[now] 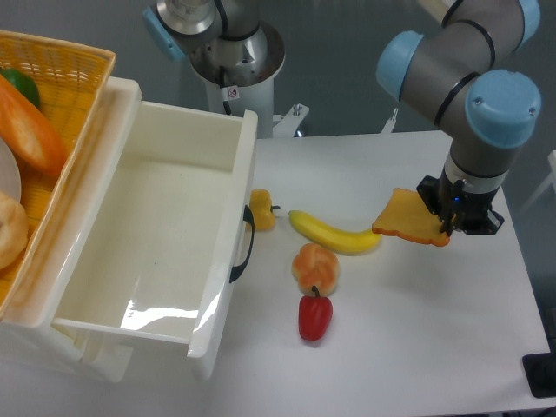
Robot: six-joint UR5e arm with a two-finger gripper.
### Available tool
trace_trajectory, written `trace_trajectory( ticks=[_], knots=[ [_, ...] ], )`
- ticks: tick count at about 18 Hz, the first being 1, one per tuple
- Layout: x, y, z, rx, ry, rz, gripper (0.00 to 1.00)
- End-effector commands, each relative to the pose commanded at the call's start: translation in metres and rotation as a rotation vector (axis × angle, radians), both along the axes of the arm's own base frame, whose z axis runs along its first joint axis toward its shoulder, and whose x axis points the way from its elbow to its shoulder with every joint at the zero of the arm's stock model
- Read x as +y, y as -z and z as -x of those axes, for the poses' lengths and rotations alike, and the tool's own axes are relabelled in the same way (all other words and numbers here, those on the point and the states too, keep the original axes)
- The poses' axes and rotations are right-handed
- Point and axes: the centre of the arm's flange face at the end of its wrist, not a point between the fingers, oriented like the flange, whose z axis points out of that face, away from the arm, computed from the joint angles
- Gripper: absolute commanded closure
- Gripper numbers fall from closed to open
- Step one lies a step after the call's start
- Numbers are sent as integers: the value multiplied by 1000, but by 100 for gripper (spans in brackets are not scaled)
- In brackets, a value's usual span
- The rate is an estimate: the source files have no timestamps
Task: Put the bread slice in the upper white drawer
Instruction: 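Carry the held orange toast slice with the gripper toward the open drawer, then lower the toast into the white drawer and open the gripper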
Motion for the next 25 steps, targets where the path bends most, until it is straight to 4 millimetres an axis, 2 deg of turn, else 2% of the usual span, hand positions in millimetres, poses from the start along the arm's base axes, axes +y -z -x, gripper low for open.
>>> trace_trajectory(
  ticks=[3, 6, 10, 12, 16, 19, 21, 25],
  knots=[
    [7, -9, -10, -5, 0, -21, 100],
    [18, -37, -33, 10, -13, -60, 100],
    [20, -105, -79, -18, -96, -226, 100],
    [29, -132, -112, -40, -111, -289, 100],
    [39, -167, -165, -58, -145, -347, 100],
    [52, -183, -201, -71, -195, -379, 100],
    [54, -193, -216, -66, -202, -392, 100],
    [86, -189, -259, -102, -214, -388, 100]
  ],
)
